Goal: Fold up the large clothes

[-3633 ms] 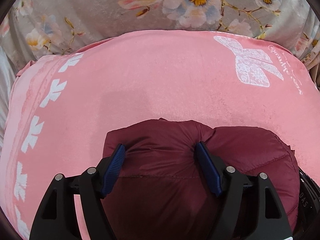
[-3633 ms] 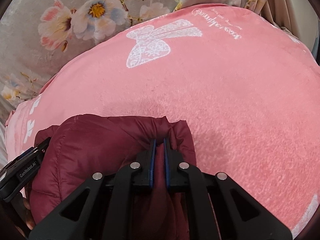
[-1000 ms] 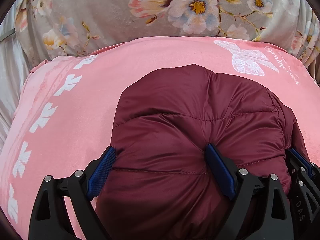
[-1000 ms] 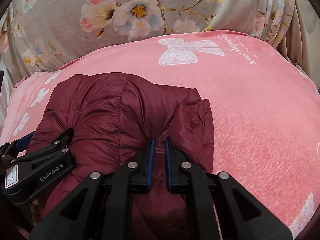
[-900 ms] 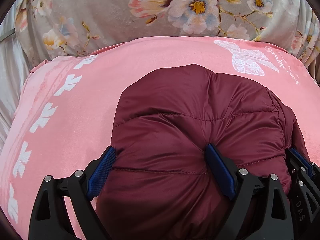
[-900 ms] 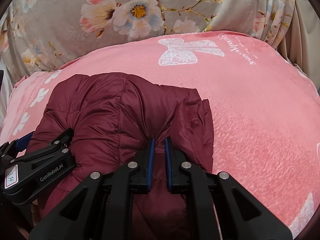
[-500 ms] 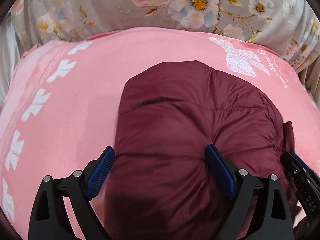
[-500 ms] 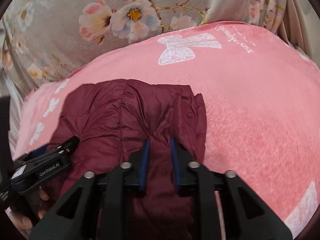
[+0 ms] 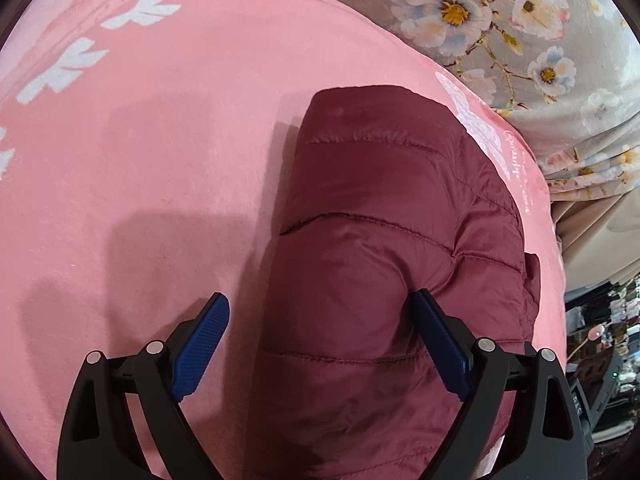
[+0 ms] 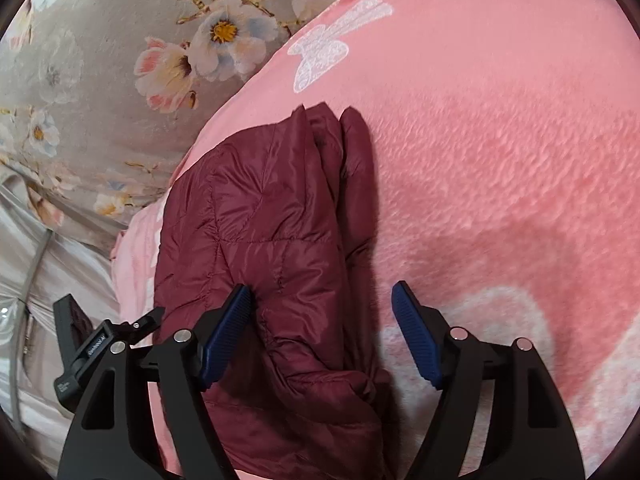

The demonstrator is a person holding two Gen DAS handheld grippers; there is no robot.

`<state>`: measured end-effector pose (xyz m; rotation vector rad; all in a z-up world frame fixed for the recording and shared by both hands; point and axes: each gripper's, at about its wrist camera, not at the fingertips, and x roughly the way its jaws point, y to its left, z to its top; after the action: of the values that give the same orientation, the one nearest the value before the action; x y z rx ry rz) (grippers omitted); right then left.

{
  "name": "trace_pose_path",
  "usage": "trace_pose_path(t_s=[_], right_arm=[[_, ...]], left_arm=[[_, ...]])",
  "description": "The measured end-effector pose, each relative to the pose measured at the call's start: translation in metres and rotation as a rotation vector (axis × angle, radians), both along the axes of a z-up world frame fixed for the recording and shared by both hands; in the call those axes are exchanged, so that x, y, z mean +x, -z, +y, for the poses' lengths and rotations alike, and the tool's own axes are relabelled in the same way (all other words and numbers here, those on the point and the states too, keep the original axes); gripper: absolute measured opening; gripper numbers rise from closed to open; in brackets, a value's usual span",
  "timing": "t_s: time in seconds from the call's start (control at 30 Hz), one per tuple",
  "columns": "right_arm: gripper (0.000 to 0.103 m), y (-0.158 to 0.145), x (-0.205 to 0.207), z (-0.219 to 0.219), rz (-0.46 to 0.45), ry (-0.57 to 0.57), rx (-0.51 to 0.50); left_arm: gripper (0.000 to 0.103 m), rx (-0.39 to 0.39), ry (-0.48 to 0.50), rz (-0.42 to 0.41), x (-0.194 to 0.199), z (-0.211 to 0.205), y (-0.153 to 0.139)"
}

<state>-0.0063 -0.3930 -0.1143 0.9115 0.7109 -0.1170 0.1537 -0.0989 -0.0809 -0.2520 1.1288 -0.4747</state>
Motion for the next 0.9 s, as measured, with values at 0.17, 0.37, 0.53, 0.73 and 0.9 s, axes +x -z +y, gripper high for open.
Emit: trace_pose_path(t_s=[0.17,0.37,0.53,0.73,0.9], right_arm=[[0.078,0.0,0.006,0.005,-0.015,-0.011,-0.011],[0.082,0.0,0.015,0.008,-0.038,-0.018,-0.026],[0.082,0.001,0.022,0.011,-0.058,-0.025,-0.044],[0.08,0.002,0.025,0.014,-0.066,-0.033,-0.057],[0.066,0.005,0.028,0.014,-0.083,-0.049,-0.01]], left_arm=[[0.091,-0.038,0.061,0.026,-0.003,-0.016,0.005],[0.097,0.027,0.07,-0.026,-0.003,-0.031,0.003],[0.098,0.057,0.075,-0.058,-0.001,-0.035,0.005],[0.098,0.102,0.079,-0.109,-0.002,-0.041,0.007],[0.098,0.119,0.08,-0.133,-0.004,-0.044,0.008]])
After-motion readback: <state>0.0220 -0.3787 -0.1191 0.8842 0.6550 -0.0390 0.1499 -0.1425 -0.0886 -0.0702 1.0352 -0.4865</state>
